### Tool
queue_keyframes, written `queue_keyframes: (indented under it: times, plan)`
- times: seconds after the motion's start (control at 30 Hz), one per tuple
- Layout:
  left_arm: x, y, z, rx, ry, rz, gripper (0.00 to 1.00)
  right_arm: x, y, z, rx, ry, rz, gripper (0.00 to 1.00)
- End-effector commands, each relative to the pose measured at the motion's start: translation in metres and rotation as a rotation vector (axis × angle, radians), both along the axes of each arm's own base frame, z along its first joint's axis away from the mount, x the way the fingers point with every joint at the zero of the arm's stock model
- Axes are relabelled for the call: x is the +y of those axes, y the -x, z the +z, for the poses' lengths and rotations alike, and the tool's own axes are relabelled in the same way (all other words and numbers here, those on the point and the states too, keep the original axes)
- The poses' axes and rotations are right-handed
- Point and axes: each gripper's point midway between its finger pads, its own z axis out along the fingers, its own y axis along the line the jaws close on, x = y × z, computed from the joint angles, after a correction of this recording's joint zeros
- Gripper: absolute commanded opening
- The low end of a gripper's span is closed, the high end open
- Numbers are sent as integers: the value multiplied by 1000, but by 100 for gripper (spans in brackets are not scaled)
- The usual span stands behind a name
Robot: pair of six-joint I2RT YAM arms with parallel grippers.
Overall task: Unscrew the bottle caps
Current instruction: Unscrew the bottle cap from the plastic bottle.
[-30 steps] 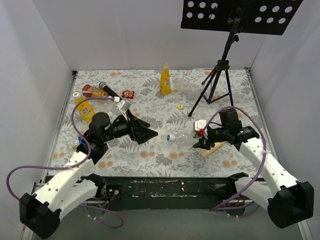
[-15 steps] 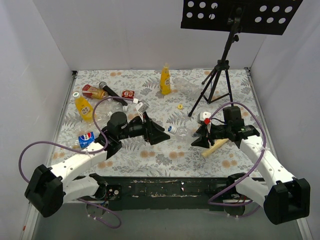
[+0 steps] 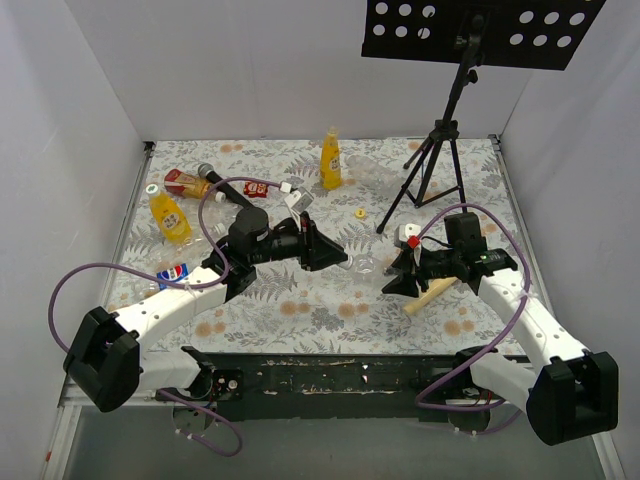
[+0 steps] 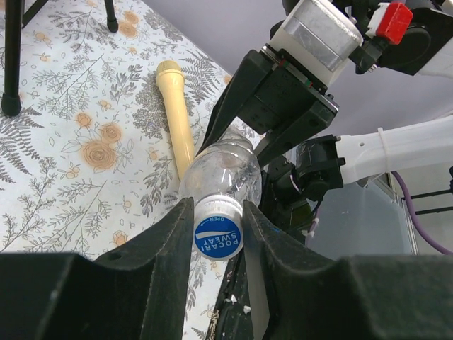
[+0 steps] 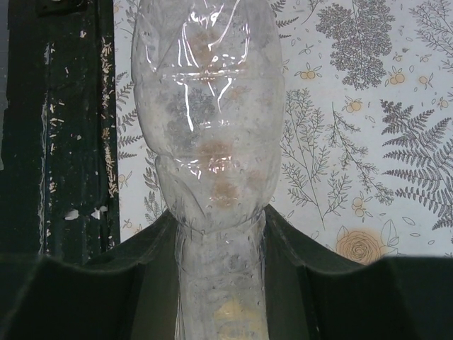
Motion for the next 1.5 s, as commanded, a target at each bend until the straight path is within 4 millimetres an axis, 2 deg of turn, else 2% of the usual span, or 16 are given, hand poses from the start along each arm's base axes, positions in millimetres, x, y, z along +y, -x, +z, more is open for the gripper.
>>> queue_keyframes:
  times: [0.0, 0.07, 0.2, 0.33, 0.4, 0.5, 0.6, 0.63, 0.73, 0.8, 0.9, 1.0, 1.13, 1.3, 1.4, 1.47]
  plan:
    - [-2, 6, 6, -18, -15, -39, 28, 4, -2, 10, -26, -32, 25, 13]
    - [-2, 7, 3, -3, -27, -48, 30, 4, -3, 10, -26, -32, 25, 12]
    - [-1, 9, -2, 23, -49, -54, 51, 4, -3, 11, -21, -31, 25, 12]
    - [-2, 11, -4, 38, -62, -71, 52, 4, -4, 12, -23, -30, 24, 12]
    - [-3, 13, -5, 40, -64, -86, 49, 4, -4, 12, -26, -31, 24, 12]
    - [-4, 14, -4, 42, -60, -98, 35, 4, -4, 11, -25, -28, 22, 12]
    - [-4, 13, 1, 50, -47, -90, 3, 3, -4, 9, -25, -20, 18, 12]
    - [-4, 13, 3, 57, -40, -84, 0, 3, -4, 8, -28, -15, 16, 12]
    - [-2, 7, 11, 109, -14, -17, 0, 1, -9, 5, -41, 3, -2, 12]
    - [0, -1, 15, 224, 16, 76, 0, -1, -12, 3, -49, 16, -25, 12]
    - [4, -19, 9, 610, 85, 296, 0, -4, -21, 0, -65, 34, -71, 12]
    - [-8, -21, 7, 891, 83, 412, 0, -6, -27, -4, -71, 45, -103, 12]
    - [-7, -36, -3, 913, -3, 616, 0, -7, -31, -6, -66, 56, -125, 11]
    - [-4, -37, 0, 864, 12, 611, 1, -8, -30, -8, -67, 58, -128, 11]
    - [4, -34, -1, 796, -10, 606, 49, -7, -29, -8, -69, 55, -123, 11]
    - [10, -30, 4, 737, -17, 593, 68, -7, -29, -7, -67, 54, -122, 11]
